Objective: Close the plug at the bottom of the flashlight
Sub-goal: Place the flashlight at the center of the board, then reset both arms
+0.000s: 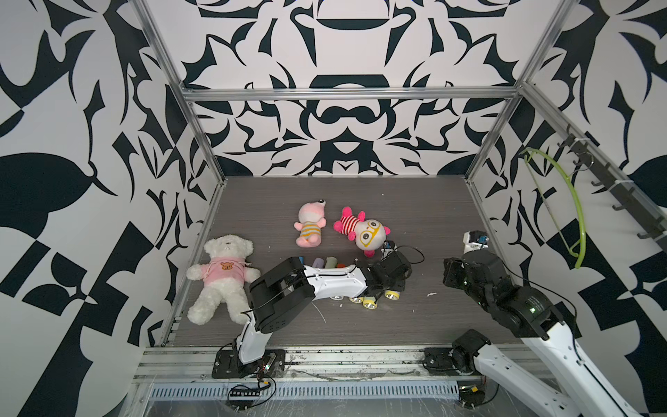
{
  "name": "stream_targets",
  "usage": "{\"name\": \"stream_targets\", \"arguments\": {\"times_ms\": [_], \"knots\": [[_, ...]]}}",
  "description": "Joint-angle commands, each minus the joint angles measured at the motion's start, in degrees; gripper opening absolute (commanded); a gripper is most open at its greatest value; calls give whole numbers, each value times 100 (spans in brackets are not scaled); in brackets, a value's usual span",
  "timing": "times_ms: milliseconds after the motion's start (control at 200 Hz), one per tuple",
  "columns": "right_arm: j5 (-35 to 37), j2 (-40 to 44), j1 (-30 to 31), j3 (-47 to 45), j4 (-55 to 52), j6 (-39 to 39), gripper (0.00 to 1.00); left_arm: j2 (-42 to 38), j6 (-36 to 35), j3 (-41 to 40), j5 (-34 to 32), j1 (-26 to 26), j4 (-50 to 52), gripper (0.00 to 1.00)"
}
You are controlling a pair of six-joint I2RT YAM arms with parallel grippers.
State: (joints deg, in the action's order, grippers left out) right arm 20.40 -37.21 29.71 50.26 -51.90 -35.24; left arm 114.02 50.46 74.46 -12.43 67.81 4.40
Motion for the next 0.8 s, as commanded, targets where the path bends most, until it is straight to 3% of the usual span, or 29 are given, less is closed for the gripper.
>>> {"name": "stream_targets", "arguments": {"times_ms": [0,70,290,515,580,600,625,635,640,650,665,795], "knots": [[125,-58,8,-42,13,-99,29,229,211,205,-97,52,54,42],[130,-68,7,-34,-3,-114,29,307,281,277,-116,74,176,43],[164,-67,11,-69,38,-139,30,282,401,381,-330,153,654,64],[159,-199,4,-86,91,-98,33,90,361,344,-373,171,671,72],[210,-182,9,-109,125,-105,38,-132,247,325,-467,174,726,84],[255,-169,6,-113,127,-114,40,-204,198,332,-513,179,764,98],[329,-157,6,-113,136,-133,41,-336,127,325,-584,180,827,99],[374,-149,1,-113,132,-145,43,-382,99,331,-622,186,854,99],[393,-147,4,-113,130,-152,49,-416,84,332,-648,188,862,100],[429,-146,7,-113,132,-163,80,-468,43,333,-689,188,887,99],[486,-146,13,-113,140,-162,97,-542,-21,335,-758,196,927,100],[982,-88,2,-127,392,92,100,-1400,-707,240,-1513,224,1167,99]]}}
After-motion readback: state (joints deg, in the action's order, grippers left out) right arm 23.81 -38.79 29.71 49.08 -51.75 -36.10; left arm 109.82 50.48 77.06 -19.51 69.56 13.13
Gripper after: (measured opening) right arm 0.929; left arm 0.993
